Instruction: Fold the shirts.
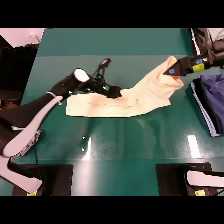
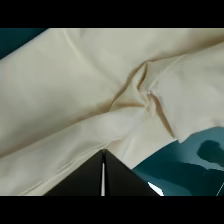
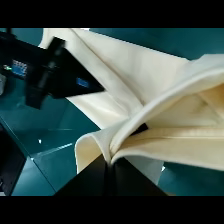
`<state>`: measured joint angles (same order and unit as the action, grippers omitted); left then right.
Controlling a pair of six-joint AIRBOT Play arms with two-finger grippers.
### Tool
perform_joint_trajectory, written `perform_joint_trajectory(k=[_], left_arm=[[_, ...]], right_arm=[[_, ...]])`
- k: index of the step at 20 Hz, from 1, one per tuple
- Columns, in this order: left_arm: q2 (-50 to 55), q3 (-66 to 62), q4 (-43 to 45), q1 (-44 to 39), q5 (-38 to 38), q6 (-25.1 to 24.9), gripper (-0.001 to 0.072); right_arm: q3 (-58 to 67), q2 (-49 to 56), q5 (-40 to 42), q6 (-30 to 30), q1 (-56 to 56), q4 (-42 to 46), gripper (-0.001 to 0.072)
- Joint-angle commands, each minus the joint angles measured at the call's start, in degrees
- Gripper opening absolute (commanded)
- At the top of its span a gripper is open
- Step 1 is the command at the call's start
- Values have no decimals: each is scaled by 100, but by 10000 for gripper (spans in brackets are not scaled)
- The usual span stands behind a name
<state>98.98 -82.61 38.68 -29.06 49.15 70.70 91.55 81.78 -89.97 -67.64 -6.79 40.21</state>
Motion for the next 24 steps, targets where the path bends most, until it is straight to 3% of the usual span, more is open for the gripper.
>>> perform_joint_trajectory(k=[1,8,13,20,24], left_arm=[[640,-358,-26,-236,33,52,24],[732,-358,363,-223,153,116,24],[516,-367,551,319,675,136,23],[-964,-369,1788,1646,1770,133,24],[-1897,-369,2105,2393,2153,131,25]], right_arm=[[584,-39,339,-380,813,2,19],[1709,667,162,-608,1860,44,19],[2312,1274,92,-608,2413,44,19],[2494,1912,203,-518,3086,35,19],[2494,2404,796,-175,3593,33,19]])
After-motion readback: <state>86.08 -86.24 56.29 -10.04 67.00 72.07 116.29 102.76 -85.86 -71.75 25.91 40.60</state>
